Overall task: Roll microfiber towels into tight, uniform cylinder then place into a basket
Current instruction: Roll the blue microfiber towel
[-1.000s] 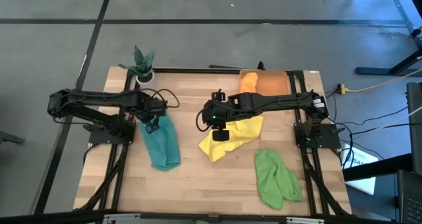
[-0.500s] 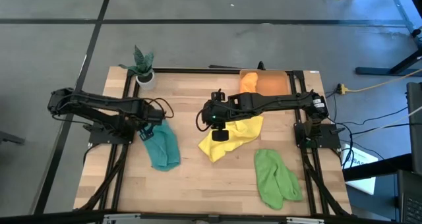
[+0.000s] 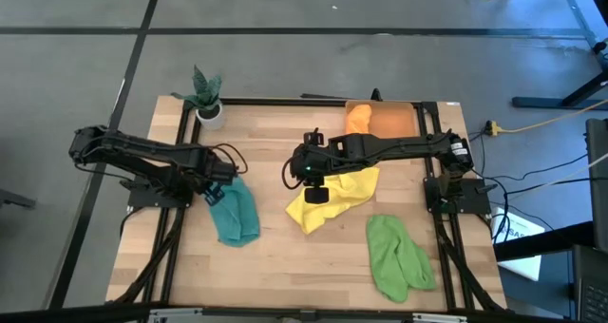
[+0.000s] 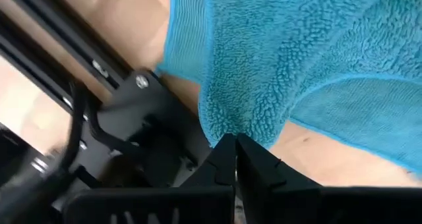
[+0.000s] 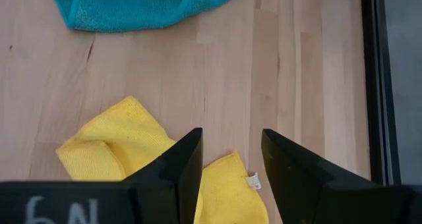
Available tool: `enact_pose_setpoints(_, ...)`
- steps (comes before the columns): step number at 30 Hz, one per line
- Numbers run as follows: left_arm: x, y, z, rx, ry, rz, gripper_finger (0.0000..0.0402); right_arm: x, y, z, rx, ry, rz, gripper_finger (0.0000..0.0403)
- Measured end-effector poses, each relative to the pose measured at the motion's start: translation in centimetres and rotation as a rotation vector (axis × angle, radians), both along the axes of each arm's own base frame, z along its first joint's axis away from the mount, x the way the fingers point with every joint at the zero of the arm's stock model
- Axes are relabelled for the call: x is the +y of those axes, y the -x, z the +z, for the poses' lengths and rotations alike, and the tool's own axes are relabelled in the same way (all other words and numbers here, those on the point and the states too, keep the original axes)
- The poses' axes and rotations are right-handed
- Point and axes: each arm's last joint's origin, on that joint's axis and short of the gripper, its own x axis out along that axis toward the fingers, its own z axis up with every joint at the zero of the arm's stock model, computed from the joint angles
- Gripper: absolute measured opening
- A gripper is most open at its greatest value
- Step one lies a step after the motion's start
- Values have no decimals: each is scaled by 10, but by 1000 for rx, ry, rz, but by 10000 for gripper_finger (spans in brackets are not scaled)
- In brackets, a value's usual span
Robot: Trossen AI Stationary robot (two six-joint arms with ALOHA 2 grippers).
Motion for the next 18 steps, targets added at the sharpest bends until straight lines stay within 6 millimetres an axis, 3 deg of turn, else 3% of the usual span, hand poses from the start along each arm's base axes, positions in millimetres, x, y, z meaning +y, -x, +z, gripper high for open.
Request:
enact_pose_setpoints(8,-2,-3,-7,23,-75,123,0,0,-2,2,-21,23,38,157)
enact_pose_setpoints(18,1,-18,-29,201,-96,141,0,0,-3,2,-26,27,44,157)
